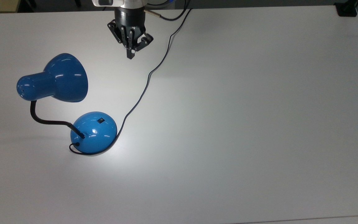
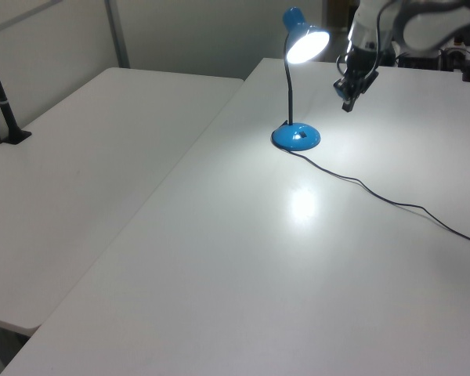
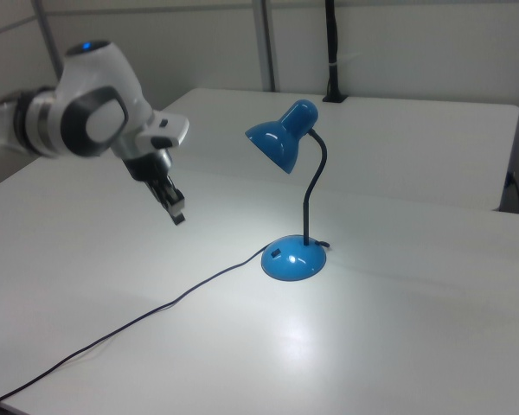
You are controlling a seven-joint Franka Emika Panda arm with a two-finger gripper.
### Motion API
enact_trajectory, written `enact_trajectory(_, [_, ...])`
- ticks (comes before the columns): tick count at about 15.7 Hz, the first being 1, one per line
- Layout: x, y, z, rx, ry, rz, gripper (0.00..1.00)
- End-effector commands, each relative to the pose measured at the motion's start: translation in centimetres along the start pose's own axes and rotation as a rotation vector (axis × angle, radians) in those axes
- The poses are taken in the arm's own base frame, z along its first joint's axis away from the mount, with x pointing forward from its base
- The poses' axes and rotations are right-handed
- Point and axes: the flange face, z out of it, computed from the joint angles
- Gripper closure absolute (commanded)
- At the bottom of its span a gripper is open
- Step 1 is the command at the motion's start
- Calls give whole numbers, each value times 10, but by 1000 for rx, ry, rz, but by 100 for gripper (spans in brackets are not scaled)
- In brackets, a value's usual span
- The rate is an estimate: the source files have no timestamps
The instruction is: Turn on the lamp
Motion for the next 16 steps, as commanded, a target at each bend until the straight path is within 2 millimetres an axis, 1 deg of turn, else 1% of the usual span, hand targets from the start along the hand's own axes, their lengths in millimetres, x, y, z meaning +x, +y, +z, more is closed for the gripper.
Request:
enact_trajectory(1, [11,0,-48,27,-146,-193,90])
enact_trajectory(2, [13,0,-56,26,-189,-277,85])
enact_trajectory(3, [17,5,-61,22,-240,-348,78])
enact_trajectory(4, [22,13,-71,29,-272,-392,62])
enact_trajectory(5, [27,21,-80,38,-282,-414,34])
enact_trajectory(6, [30,24,-87,44,-274,-422,9])
enact_trajectory(7, [35,30,-94,47,-259,-414,0])
enact_trajectory(9, [43,36,-101,54,-238,-435,0])
enact_trajectory(11, [48,46,-102,70,-239,-453,0])
enact_trajectory(13, [54,58,-110,107,-224,-412,0])
enact_trajectory(14, [57,60,-114,110,-216,-406,0])
enact_trajectory(16, [56,60,-113,107,-226,-388,0])
